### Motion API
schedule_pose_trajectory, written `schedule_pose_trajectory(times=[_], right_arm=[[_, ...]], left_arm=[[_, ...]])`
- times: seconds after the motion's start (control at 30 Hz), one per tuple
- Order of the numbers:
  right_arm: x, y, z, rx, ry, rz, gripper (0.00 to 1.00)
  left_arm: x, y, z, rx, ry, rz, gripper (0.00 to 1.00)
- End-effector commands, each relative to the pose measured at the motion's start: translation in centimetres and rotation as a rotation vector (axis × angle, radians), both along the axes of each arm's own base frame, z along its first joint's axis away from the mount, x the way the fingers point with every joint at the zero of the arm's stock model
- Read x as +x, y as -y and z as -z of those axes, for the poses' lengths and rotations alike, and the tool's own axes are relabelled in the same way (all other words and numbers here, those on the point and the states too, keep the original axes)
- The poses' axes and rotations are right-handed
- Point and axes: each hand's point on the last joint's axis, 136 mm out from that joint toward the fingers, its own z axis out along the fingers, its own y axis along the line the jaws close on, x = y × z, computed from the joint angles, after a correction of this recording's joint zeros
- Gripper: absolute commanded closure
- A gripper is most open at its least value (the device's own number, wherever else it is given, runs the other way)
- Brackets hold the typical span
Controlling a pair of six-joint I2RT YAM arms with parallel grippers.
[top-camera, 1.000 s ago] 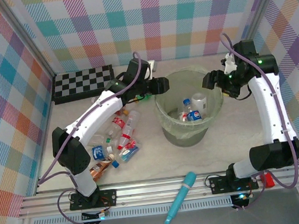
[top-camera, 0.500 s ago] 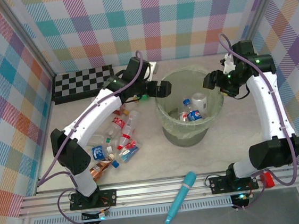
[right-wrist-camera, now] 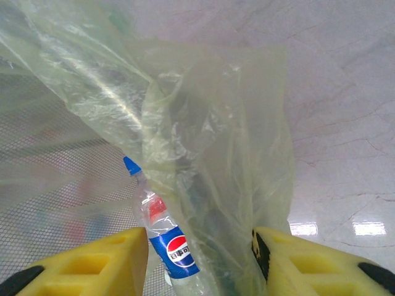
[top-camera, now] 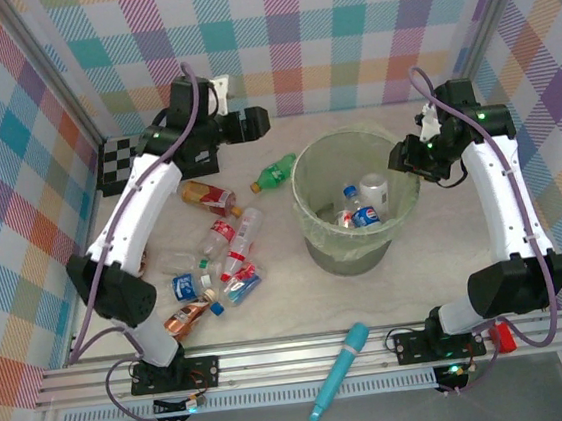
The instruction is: Put the plastic bottles in the bin
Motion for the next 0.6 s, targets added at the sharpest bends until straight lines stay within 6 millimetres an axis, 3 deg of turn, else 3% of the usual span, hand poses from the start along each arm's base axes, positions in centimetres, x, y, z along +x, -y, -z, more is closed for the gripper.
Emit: schedule_pose_trajectory(times=[0.0, 0.2, 0.57], right_arm=[[-0.6, -0.7, -0.1, 0.032, -0.007, -0.032, 0.55], [-1.0, -1.5, -0.6, 0.079, 0.006, -0.040, 0.60], [-1.3, -1.5, 0.0, 0.090, -0.010, -0.028, 0.62]], left_arm=[[3.3, -0.7, 7.7, 0.124, -0.118, 0.002, 0.12], [5.6, 0.4, 13.9, 0.201, -0.193, 0.063, 0.13], [5.9, 2.7, 20.9, 0.311, -0.278, 0.182, 0.16]])
